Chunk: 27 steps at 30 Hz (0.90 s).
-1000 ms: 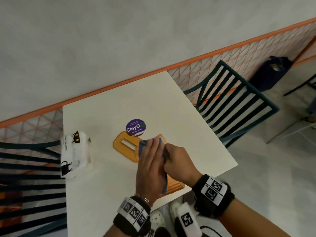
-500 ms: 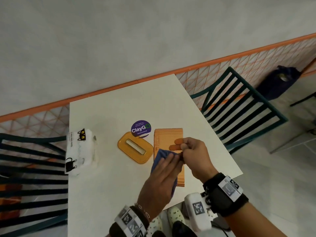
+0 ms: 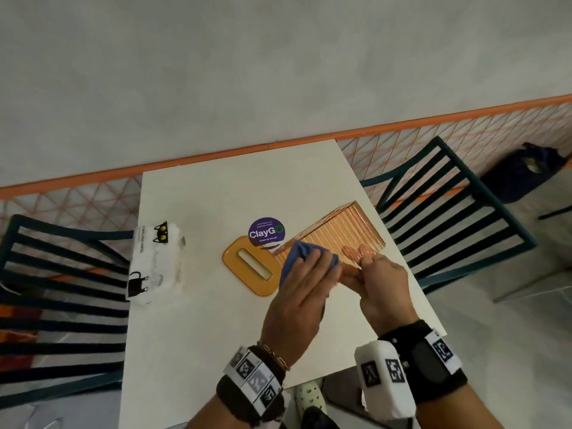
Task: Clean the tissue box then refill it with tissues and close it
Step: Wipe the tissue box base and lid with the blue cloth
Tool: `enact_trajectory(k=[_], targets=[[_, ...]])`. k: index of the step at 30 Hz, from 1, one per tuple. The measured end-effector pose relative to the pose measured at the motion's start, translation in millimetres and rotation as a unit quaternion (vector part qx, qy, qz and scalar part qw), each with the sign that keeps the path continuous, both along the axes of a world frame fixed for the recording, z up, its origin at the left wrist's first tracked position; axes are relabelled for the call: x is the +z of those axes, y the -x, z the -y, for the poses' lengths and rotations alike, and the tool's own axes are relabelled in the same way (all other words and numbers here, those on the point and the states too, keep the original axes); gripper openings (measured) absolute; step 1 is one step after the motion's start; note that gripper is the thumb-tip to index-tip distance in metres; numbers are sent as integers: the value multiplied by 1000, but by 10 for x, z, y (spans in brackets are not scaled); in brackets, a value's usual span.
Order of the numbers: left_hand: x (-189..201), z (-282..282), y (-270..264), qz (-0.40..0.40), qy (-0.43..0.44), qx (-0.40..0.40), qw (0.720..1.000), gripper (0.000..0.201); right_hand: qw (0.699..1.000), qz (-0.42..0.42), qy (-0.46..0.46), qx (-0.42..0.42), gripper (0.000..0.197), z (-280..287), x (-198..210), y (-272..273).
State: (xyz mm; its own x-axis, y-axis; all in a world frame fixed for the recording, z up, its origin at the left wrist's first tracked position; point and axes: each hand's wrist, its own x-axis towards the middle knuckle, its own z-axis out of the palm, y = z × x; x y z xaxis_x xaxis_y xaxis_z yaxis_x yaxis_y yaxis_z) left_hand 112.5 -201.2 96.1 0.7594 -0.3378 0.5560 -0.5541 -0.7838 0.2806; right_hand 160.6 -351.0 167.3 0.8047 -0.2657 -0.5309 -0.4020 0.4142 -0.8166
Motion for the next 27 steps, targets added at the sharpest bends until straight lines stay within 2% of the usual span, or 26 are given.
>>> enact_trajectory(k=[3,7,9,12,15,18,21,22,23,24,25,26,27], targets=[[165,88,-61,-4,141,62,988,40,993,-3,-111,-36,26,-73,47,29],[307,234,-147,14,200,55,978,42,963,-20,-247,-109,28,-145,134,50],[409,240,-222,3,255,68,964,47,950,-28,-285,-122,30,-174,187,25],[574,211,-292,-24,386,95,917,55,946,-39,-296,-124,33,-189,255,-13],[775,185,-308,-75,469,114,873,51,954,-28,-280,-104,34,-180,325,-1],[879,126,-369,-154,562,117,804,47,966,-9,-246,-78,38,-159,349,47],[854,-22,-537,-250,641,98,719,40,974,27,-219,-46,37,-136,367,78],[856,-78,-582,-285,662,84,688,40,976,37,-211,-38,37,-127,372,90],[848,-127,-625,-319,678,78,658,52,976,44,-210,-32,36,-120,383,97],[824,-160,-634,-338,682,85,643,68,976,53,-208,-26,34,-105,386,103],[825,-160,-626,-335,681,85,646,72,977,59,-206,-23,32,-96,391,106],[792,-152,-607,-321,705,108,623,64,975,64,-210,-30,31,-98,403,102],[753,-140,-569,-297,719,133,614,55,973,66,-215,-45,31,-110,411,84]])
